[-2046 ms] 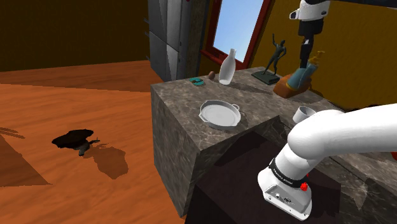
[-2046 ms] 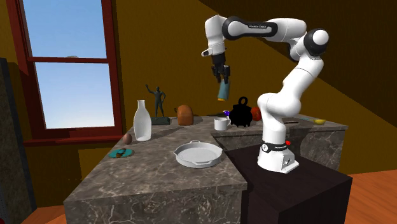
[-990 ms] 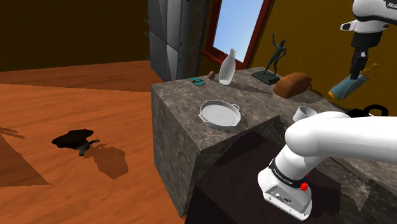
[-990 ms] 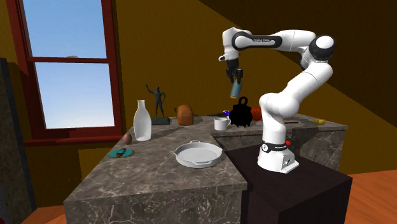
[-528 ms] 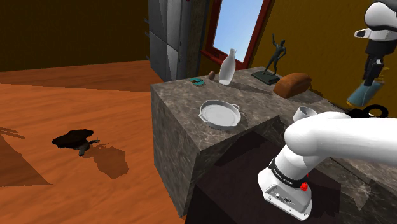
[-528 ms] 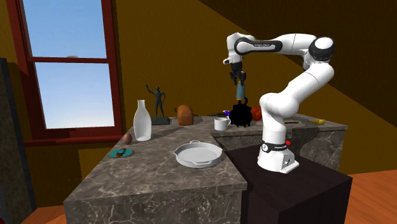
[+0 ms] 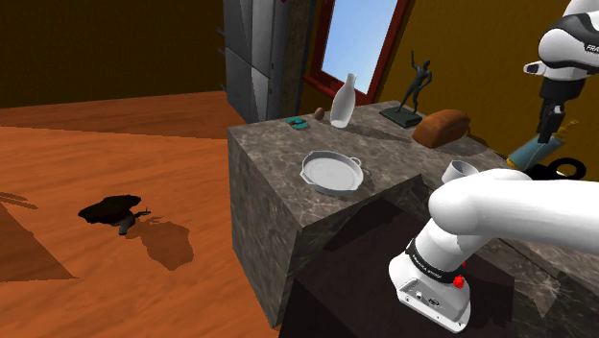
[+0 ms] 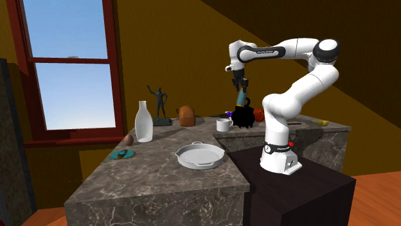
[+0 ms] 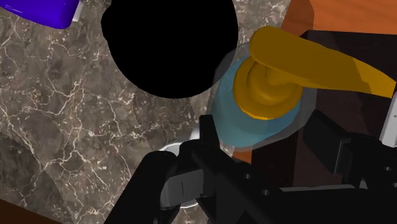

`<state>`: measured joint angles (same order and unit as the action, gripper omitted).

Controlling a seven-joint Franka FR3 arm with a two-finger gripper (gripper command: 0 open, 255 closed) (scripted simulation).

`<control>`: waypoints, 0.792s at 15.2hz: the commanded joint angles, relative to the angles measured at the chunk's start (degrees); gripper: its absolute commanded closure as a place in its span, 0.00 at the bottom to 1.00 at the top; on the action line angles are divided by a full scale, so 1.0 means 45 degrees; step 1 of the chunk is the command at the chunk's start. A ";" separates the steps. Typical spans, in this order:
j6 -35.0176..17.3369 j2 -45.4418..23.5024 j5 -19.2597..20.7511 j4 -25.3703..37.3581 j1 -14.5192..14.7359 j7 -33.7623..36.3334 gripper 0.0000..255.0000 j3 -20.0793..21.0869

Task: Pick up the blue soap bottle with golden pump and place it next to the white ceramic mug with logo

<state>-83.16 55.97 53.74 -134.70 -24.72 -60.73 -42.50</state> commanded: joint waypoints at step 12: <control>-0.1538 0.0346 0.1072 -0.1900 -0.0236 0.0796 1.00 -0.1255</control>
<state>-89.39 57.48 58.02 -142.59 -25.72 -57.43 -47.51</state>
